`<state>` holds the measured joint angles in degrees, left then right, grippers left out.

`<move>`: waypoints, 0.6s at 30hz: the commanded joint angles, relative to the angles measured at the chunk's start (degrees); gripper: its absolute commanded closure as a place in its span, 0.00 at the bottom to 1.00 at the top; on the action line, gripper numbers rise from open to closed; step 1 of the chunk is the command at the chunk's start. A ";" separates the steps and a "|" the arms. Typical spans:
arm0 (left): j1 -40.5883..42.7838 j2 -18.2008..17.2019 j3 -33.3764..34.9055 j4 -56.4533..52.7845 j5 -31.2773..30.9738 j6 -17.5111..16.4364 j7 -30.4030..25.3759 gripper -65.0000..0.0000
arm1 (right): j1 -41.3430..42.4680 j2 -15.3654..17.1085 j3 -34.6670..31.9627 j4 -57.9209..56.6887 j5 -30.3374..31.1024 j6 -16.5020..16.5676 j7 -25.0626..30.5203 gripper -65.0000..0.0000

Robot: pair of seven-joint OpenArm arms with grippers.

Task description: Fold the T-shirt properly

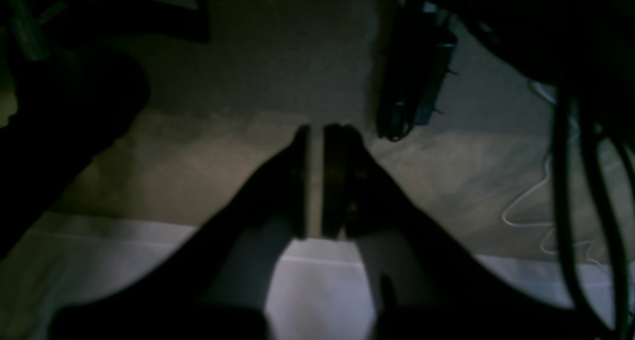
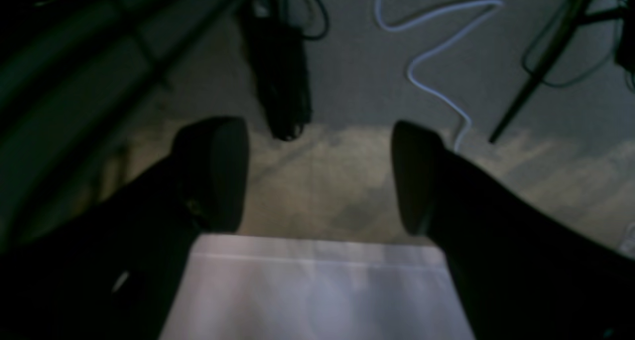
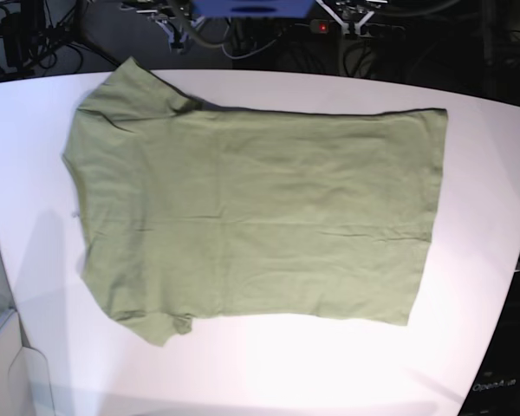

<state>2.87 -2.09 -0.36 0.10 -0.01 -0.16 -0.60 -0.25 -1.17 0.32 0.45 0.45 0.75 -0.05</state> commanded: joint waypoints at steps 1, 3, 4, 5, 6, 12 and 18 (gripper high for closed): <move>0.42 -0.07 -0.12 -0.10 -0.03 0.12 0.21 0.94 | 0.21 0.16 0.08 0.04 0.12 -0.62 0.10 0.32; 0.42 -0.86 -0.12 -0.10 -0.03 0.03 0.21 0.94 | 0.21 0.07 0.08 0.04 0.12 -0.62 0.10 0.32; 0.42 -1.12 -0.12 -0.10 -0.03 0.03 0.21 0.94 | 0.21 0.07 0.08 0.04 0.12 -0.62 0.10 0.32; 0.42 -1.30 -0.12 -0.10 -0.03 0.03 0.21 0.94 | 0.12 0.07 0.08 0.04 0.12 -0.62 0.10 0.32; 0.42 -1.47 -0.12 -0.10 -0.03 0.03 0.21 0.94 | 0.03 0.07 0.08 0.04 0.12 -0.62 0.10 0.32; 0.42 -1.65 -0.03 -0.10 0.23 -0.06 0.21 0.94 | -0.14 0.33 -0.10 0.04 0.04 -0.62 0.01 0.32; 1.74 -1.21 0.40 0.47 0.58 -0.06 -0.50 0.95 | 0.38 0.42 -0.19 0.04 0.04 -0.62 0.01 0.32</move>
<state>3.97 -3.33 -0.03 0.62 0.27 -0.38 -1.10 -0.01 -0.78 0.19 0.47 0.45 0.75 -0.03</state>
